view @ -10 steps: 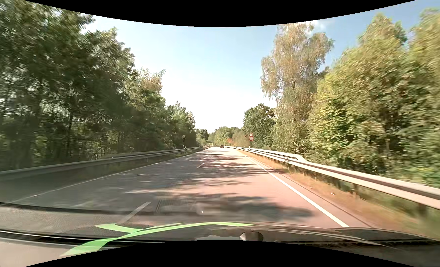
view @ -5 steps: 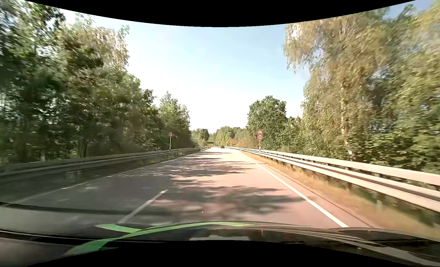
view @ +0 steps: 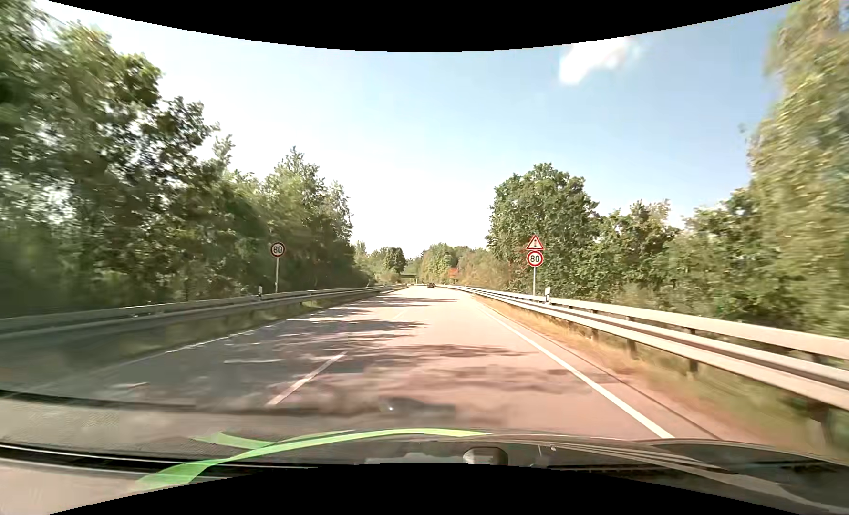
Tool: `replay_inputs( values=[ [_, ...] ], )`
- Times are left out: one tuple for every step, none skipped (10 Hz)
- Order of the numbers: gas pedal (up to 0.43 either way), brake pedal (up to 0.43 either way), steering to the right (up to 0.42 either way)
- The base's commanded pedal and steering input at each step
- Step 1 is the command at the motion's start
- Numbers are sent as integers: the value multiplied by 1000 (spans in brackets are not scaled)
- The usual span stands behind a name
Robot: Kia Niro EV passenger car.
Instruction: Follow the waypoints while adhering to traffic rules and regulations
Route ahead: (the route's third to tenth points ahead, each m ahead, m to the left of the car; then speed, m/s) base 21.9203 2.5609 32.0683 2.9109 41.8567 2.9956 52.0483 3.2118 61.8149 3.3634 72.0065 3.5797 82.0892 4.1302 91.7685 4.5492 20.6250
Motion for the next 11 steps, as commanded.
replay_inputs(
  values=[
    [209, 0, -6],
    [220, 0, -6],
    [220, 0, -6],
    [220, 0, -6],
    [220, 0, -6],
    [220, 0, -5],
    [220, 0, -5],
    [228, 0, -5],
    [248, 0, -5],
    [248, 0, -4],
    [248, 0, -3]
  ],
)
